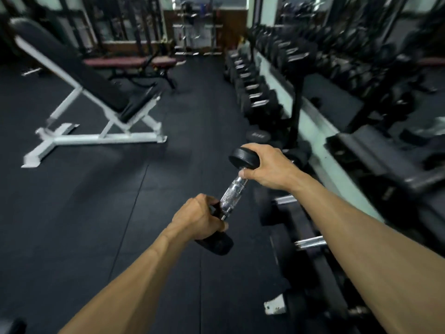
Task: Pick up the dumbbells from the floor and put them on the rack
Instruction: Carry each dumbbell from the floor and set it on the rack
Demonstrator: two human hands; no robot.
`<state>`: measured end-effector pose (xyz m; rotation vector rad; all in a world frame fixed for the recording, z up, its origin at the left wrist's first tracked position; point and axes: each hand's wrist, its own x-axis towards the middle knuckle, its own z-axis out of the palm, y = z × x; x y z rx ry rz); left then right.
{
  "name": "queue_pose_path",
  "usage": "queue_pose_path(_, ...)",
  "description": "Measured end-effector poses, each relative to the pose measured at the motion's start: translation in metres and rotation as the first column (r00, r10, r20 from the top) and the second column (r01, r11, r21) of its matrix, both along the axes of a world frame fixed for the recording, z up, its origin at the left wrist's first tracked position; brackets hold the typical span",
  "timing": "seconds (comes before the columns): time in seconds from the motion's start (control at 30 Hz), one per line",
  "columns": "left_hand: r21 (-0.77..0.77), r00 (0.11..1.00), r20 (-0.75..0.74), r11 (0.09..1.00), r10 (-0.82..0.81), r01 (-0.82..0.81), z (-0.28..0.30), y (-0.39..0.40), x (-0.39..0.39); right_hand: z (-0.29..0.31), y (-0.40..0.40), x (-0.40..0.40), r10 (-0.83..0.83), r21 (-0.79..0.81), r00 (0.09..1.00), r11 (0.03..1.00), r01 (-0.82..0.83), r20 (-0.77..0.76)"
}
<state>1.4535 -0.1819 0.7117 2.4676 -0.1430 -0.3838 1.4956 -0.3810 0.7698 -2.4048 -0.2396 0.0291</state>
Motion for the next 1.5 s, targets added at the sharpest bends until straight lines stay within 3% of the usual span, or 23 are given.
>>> queue_pose_path(0.2, -0.026, 0.989, 0.025, 0.989, -0.147, 0.147, 0.034, -0.106, 0.056, 0.038, -0.107, 0.029, -0.133, -0.046, 0.99, 0.99, 0.135, 0.045)
queue_pose_path(0.4, -0.056, 0.952, -0.069, 0.954, -0.298, 0.294, 0.035, -0.203, 0.125, 0.036, -0.2, 0.063, -0.283, -0.096, 0.958, 0.954, 0.285, 0.04)
queue_pose_path(0.7, -0.118, 0.85, -0.131, 0.86, -0.51, 0.497, 0.016, -0.328, 0.25, 0.02, -0.311, 0.146, -0.536, -0.165, 0.844, 0.834, 0.526, -0.016)
queue_pose_path(1.0, -0.136, 0.762, -0.135, 0.773, -0.634, 0.619, 0.006, -0.425, 0.328, 0.015, -0.392, 0.196, -0.703, -0.203, 0.708, 0.704, 0.681, -0.064)
queue_pose_path(1.17, -0.18, 0.797, -0.119, 0.803, -0.591, 0.568, -0.015, -0.468, 0.345, 0.002, -0.435, 0.218, -0.727, -0.26, 0.678, 0.679, 0.687, -0.11)
queue_pose_path(1.37, -0.227, 0.866, -0.163, 0.872, -0.473, 0.434, -0.029, -0.486, 0.356, -0.037, -0.46, 0.223, -0.796, -0.285, 0.567, 0.606, 0.743, -0.214)
queue_pose_path(1.5, -0.442, 0.938, -0.104, 0.86, -0.331, 0.255, -0.034, -0.472, 0.345, -0.039, -0.461, 0.218, -0.786, -0.241, 0.582, 0.618, 0.748, -0.207)
